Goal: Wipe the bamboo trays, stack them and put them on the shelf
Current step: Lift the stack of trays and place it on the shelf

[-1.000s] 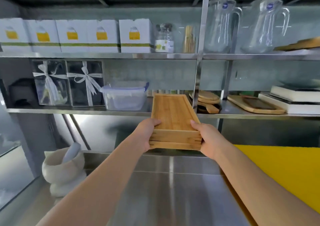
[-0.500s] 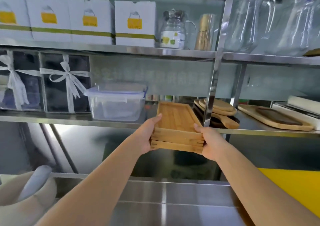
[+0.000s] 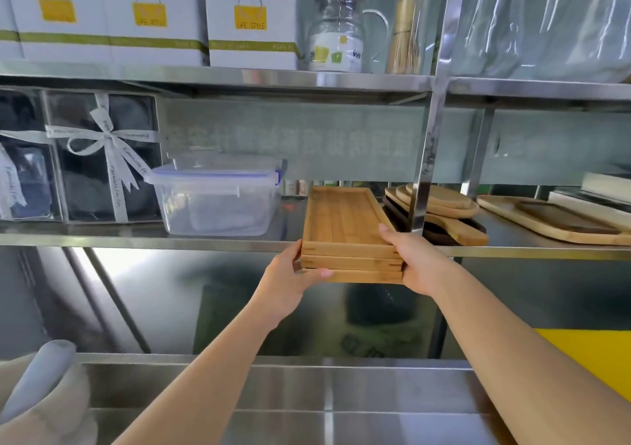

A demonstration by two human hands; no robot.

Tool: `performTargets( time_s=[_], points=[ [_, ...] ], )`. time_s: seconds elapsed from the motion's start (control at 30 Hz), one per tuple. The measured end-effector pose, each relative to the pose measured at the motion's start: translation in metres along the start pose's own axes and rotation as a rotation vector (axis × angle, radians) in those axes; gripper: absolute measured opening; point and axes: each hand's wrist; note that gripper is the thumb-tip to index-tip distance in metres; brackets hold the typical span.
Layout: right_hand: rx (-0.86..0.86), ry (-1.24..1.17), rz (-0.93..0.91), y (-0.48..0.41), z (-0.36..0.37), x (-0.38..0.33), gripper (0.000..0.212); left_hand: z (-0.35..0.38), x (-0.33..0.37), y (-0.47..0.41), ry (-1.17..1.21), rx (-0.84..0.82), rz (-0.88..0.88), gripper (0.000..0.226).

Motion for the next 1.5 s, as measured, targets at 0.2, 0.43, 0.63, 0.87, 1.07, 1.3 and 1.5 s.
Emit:
performTargets(
  time_s=[0.2,0.43,0.63,0.87,1.07,1.3,1.5],
  points=[
    [-0.087,0.125,-0.083,0.002,0.001,0.001,0.043,0.002,-0.003,-0.001,-0.046,0.091,-0.001,0.054],
    [-0.246,0.447,-0.501,0.009,-0.019,0.039,0.065,0.002,-0.010,0.005,-0.057,0.120,0.076,0.040],
    [-0.145,0.490,-0.610,-0.003,-0.013,0.050,0.053,0.004,-0.016,0.001,-0.084,0.161,0.099,0.035],
    [-0.133,0.556,-0.631,-0.017,-0.008,0.045,0.057,0.007,-0.016,-0.012,-0.086,0.209,0.079,0.040],
    [0.015,0.811,-0.568,-0.043,-0.007,0.034,0.059,0.005,-0.020,-0.040,-0.222,0.244,0.073,0.044],
    [0.079,0.933,-0.533,-0.074,0.000,0.025,0.057,0.005,-0.027,-0.074,-0.405,0.303,0.054,0.037],
    [0.068,0.915,-0.518,-0.091,0.003,0.022,0.065,0.006,-0.029,-0.090,-0.422,0.271,0.058,0.041]
  ],
)
Point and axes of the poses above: each hand's wrist, its own y-axis away from the middle knuckle, its own z-axis out of the palm, x = y × z, and after that the axes turned 4 degrees about y, right-handed
